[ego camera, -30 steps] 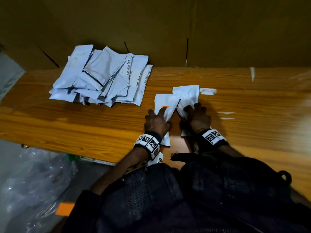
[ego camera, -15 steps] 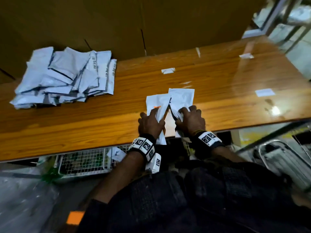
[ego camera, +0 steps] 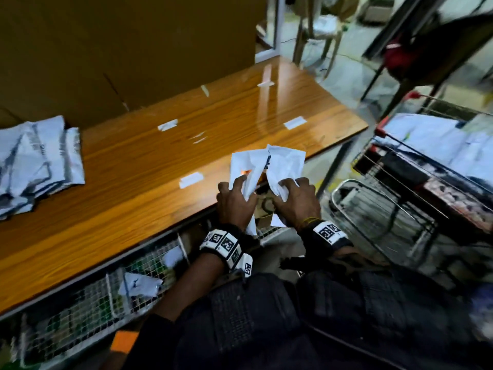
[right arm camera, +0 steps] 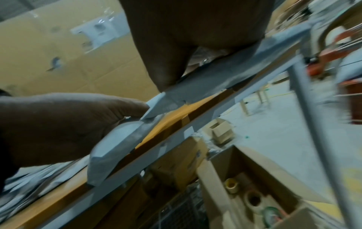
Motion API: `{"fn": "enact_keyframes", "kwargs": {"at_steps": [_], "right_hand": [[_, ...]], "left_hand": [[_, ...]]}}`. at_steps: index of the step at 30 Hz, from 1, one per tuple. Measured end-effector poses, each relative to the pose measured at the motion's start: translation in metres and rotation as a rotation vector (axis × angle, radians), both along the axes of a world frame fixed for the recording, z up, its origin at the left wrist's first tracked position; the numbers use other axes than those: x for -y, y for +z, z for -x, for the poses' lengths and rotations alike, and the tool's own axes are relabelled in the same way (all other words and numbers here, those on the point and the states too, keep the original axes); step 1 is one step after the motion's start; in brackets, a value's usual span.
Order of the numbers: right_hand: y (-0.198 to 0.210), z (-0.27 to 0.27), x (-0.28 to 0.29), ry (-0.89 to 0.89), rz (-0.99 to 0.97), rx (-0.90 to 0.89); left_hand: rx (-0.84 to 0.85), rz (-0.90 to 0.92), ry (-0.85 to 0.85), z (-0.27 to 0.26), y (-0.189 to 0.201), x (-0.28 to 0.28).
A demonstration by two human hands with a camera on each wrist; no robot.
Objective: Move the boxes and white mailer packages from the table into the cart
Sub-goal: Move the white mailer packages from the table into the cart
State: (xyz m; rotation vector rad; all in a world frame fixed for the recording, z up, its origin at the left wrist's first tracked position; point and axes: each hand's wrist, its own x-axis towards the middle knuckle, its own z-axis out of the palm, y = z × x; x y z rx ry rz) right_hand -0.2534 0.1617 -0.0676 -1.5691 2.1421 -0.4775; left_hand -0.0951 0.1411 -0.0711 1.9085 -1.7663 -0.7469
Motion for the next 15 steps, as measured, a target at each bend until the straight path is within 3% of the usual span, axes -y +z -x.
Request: {"fn": "enact_keyframes", "kwargs": {"at_steps": [6, 15], "right_hand": [[-0.002, 0.096, -0.024, -0.167, -0.009, 0.014], [-0.01, 0.277, -0.065, -0.42, -0.016, 0.042]], "left_hand": [[0.064, -0.018, -0.172, 0.103, -0.005, 0.003], [0.06, -0.061, -0.39, 0.302, -0.006, -0.008]]}}
